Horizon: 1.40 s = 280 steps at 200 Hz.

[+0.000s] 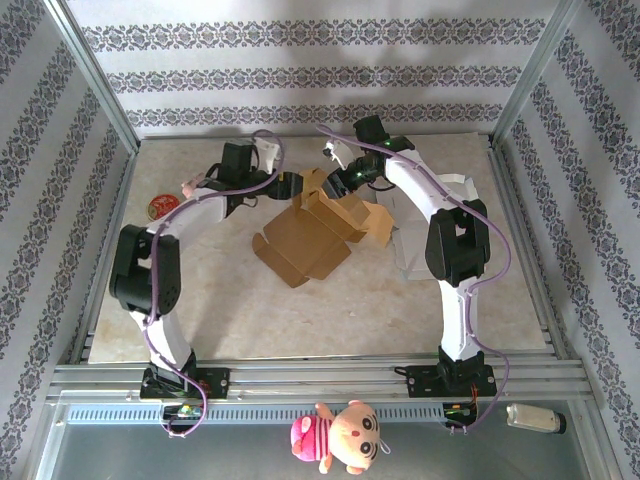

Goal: Fold the paper box

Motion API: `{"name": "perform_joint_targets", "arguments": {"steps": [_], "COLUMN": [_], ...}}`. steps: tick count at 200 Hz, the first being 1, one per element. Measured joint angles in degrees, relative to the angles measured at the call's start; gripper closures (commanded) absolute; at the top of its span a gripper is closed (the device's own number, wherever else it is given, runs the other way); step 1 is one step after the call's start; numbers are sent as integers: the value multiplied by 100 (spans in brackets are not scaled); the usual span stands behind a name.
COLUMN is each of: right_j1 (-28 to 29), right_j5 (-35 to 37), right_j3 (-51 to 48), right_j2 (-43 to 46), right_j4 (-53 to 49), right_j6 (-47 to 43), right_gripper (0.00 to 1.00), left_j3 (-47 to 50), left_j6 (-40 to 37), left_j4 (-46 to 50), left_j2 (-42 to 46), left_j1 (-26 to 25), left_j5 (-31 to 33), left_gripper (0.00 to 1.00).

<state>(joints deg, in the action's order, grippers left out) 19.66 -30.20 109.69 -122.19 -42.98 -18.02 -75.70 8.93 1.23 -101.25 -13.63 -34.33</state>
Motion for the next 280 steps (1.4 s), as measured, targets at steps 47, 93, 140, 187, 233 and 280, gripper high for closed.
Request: {"name": "perform_joint_targets", "arguments": {"steps": [47,93,140,187,233,280], "right_j1": [0,-2,-4,-4,-4,-42], "right_j5": [0,-4,-9,-28,-42,-177], "right_j3": [0,0,2,2,2,4], "right_j2": [0,0,0,0,0,-2], "right_j4": [2,2,4,2,2,-15], "right_j6": [-24,-22,-15,4,4,7], "right_gripper": [51,51,51,51,51,50], "left_j3": [393,350,-599,-1381,-1434,-1556], "left_j6": [-393,-1993,-3738,-4977,-5346,-5298], "left_j4": [-273,-127,817,1412,1486,1480], "left_j2": [481,-50,-940,-1626,-1906,-1932], "left_j1": [817,986,737,96,-144,-210], "left_j5": [-98,-487,-601,-13,72,-363], "left_gripper": [18,15,16,19,27,34]}}
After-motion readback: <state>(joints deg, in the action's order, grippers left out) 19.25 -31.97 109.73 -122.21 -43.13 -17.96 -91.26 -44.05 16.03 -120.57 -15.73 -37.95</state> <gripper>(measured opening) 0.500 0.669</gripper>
